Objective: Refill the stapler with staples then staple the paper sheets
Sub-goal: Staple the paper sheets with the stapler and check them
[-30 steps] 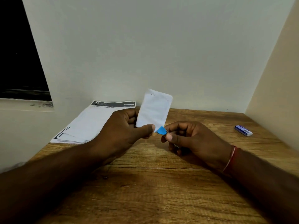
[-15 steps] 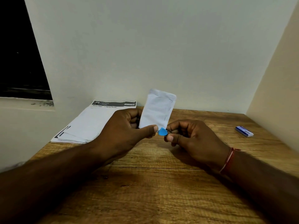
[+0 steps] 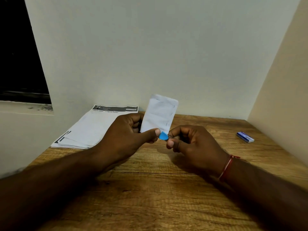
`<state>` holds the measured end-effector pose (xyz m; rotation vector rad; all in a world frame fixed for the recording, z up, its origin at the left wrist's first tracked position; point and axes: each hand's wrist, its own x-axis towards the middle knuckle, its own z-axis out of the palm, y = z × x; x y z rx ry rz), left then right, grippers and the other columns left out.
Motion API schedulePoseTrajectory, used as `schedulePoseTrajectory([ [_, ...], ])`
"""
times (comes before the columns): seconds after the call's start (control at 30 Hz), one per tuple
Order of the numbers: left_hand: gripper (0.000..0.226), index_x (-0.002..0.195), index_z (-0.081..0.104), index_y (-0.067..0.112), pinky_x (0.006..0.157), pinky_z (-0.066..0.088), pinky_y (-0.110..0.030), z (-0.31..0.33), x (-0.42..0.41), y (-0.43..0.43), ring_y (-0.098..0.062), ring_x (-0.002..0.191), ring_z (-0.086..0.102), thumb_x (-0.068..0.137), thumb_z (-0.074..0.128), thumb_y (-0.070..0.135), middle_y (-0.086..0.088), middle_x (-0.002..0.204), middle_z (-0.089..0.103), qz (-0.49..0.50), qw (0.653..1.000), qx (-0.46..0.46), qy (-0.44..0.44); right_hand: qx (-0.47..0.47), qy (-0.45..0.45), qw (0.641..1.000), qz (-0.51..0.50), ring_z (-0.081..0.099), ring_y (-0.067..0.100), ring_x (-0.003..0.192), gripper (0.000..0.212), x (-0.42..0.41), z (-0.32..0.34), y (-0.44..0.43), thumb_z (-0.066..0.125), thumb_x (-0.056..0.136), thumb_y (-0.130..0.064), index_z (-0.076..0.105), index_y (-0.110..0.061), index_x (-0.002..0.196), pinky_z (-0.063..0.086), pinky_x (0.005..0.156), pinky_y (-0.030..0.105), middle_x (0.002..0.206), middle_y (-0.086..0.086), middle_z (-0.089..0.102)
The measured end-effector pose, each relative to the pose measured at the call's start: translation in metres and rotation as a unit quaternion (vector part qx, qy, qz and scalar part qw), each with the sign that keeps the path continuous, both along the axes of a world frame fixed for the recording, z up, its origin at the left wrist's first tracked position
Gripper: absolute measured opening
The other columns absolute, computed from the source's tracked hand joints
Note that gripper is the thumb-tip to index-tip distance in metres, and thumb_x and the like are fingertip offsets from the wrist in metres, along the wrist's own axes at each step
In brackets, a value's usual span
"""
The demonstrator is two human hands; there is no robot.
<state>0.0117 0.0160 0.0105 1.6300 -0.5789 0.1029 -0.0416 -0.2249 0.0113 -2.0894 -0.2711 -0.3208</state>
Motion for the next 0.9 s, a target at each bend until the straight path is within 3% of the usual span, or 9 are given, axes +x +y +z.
schedulePoseTrajectory([
  [0.07, 0.021, 0.117, 0.086, 0.018, 0.077, 0.068, -0.023, -0.001, 0.003, 0.001, -0.019, 0.086, 0.089, 0.097, 0.091, 0.014, -0.001, 0.1, 0.092, 0.007, 1.0, 0.002, -0.001, 0.055, 0.043, 0.997, 0.032, 0.065, 0.013, 0.067, 0.009, 0.0, -0.001, 0.0, 0.083, 0.098, -0.014, 0.084, -0.021, 0.092, 0.055, 0.063, 0.03, 0.085, 0.02, 0.078],
  [0.2, 0.024, 0.127, 0.082, 0.013, 0.081, 0.071, -0.031, -0.004, 0.013, 0.003, -0.022, 0.087, 0.087, 0.103, 0.084, 0.014, -0.011, 0.102, 0.091, 0.003, 0.998, -0.038, 0.045, 0.067, 0.048, 0.997, 0.009, 0.069, 0.013, 0.076, 0.005, 0.008, 0.005, -0.014, 0.086, 0.096, -0.019, 0.084, -0.021, 0.1, 0.057, 0.076, 0.032, 0.099, 0.021, 0.081],
  [0.3, 0.022, 0.127, 0.081, 0.011, 0.082, 0.072, -0.032, -0.004, 0.018, 0.005, -0.025, 0.09, 0.087, 0.105, 0.082, 0.015, -0.017, 0.104, 0.09, -0.018, 0.992, -0.082, 0.095, -0.077, 0.033, 0.994, -0.077, 0.07, 0.005, 0.078, 0.009, 0.013, 0.008, -0.033, 0.087, 0.095, -0.031, 0.082, -0.026, 0.1, 0.052, 0.074, 0.026, 0.092, -0.001, 0.082],
  [0.4, 0.02, 0.126, 0.08, 0.008, 0.078, 0.071, -0.031, -0.005, 0.021, 0.005, -0.025, 0.089, 0.087, 0.106, 0.08, 0.014, -0.018, 0.105, 0.089, -0.048, 0.986, -0.098, 0.124, -0.203, 0.051, 0.971, -0.118, 0.07, 0.003, 0.094, 0.015, 0.016, 0.007, -0.042, 0.088, 0.092, -0.041, 0.081, -0.033, 0.102, 0.05, 0.074, 0.024, 0.098, -0.013, 0.079],
  [0.57, 0.025, 0.13, 0.075, 0.005, 0.077, 0.07, -0.032, -0.006, 0.02, 0.002, -0.025, 0.085, 0.085, 0.106, 0.08, 0.013, -0.017, 0.104, 0.088, -0.061, 0.984, -0.097, 0.134, -0.257, 0.064, 0.957, -0.122, 0.062, 0.0, 0.092, 0.019, 0.018, 0.004, -0.042, 0.089, 0.09, -0.047, 0.08, -0.037, 0.104, 0.043, 0.07, 0.018, 0.099, -0.021, 0.07],
  [0.7, 0.031, 0.135, 0.069, 0.007, 0.082, 0.068, -0.04, -0.007, 0.02, 0.002, -0.028, 0.085, 0.08, 0.106, 0.08, 0.012, -0.014, 0.1, 0.086, -0.047, 0.988, -0.085, 0.118, -0.251, 0.049, 0.958, -0.127, 0.064, 0.001, 0.095, 0.027, 0.015, 0.003, -0.036, 0.089, 0.088, -0.051, 0.08, -0.036, 0.108, 0.046, 0.072, 0.017, 0.103, -0.02, 0.073],
  [0.77, 0.035, 0.138, 0.069, 0.012, 0.085, 0.068, -0.043, -0.007, 0.019, 0.003, -0.027, 0.085, 0.079, 0.105, 0.082, 0.013, -0.014, 0.105, 0.087, -0.049, 0.991, -0.07, 0.105, -0.187, 0.018, 0.974, -0.126, 0.069, -0.001, 0.094, 0.032, 0.013, 0.005, -0.032, 0.091, 0.085, -0.054, 0.08, -0.037, 0.11, 0.048, 0.069, 0.011, 0.1, -0.018, 0.076],
  [0.83, 0.038, 0.139, 0.069, 0.019, 0.082, 0.069, -0.037, -0.007, 0.017, 0.002, -0.024, 0.083, 0.081, 0.104, 0.084, 0.017, -0.012, 0.11, 0.088, -0.047, 0.994, -0.046, 0.085, -0.013, 0.02, 0.997, -0.072, 0.076, -0.003, 0.093, 0.033, 0.009, 0.007, -0.023, 0.09, 0.084, -0.055, 0.084, -0.033, 0.109, 0.054, 0.073, 0.009, 0.101, -0.013, 0.083],
  [0.9, 0.041, 0.138, 0.069, 0.028, 0.078, 0.068, -0.03, -0.006, 0.014, 0.0, -0.02, 0.082, 0.083, 0.102, 0.087, 0.023, -0.007, 0.112, 0.09, -0.04, 0.998, -0.015, 0.054, 0.163, 0.053, 0.985, 0.013, 0.08, 0.007, 0.094, 0.037, 0.005, 0.008, -0.011, 0.088, 0.082, -0.051, 0.087, -0.025, 0.109, 0.06, 0.076, 0.018, 0.107, -0.001, 0.087],
])
